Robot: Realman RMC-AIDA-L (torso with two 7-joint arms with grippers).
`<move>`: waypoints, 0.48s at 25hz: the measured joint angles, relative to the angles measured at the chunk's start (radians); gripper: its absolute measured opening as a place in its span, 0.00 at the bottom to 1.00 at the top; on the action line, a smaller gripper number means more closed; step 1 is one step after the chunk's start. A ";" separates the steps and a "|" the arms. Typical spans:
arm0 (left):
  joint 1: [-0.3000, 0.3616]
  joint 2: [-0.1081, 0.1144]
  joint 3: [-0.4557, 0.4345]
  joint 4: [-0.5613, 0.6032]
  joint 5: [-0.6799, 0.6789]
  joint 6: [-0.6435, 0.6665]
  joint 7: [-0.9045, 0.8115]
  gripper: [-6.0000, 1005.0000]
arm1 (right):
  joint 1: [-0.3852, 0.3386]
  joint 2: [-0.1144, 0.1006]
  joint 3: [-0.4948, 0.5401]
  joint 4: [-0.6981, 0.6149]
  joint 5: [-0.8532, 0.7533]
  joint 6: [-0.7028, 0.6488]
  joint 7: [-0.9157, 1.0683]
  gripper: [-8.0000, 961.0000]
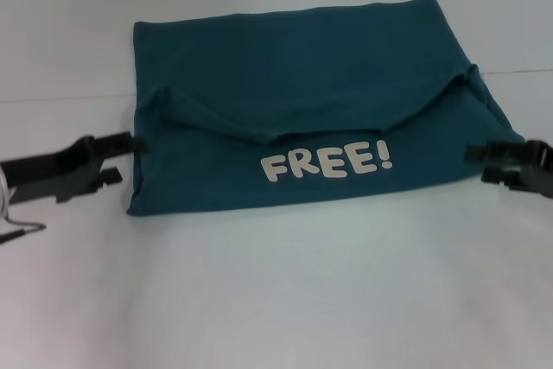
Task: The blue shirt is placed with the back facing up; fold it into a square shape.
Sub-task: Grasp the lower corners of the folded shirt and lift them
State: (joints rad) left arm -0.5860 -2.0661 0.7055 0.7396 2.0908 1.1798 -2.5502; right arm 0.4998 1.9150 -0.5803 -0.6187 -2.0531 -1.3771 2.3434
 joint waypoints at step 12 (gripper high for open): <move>-0.018 -0.041 -0.018 -0.124 -0.038 -0.153 0.230 0.79 | -0.004 0.018 0.064 0.022 0.006 -0.019 -0.082 0.73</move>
State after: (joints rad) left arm -0.6036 -2.1071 0.6870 0.6159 2.0533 1.0271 -2.3206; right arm 0.4963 1.9326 -0.5163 -0.5965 -2.0469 -1.3962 2.2611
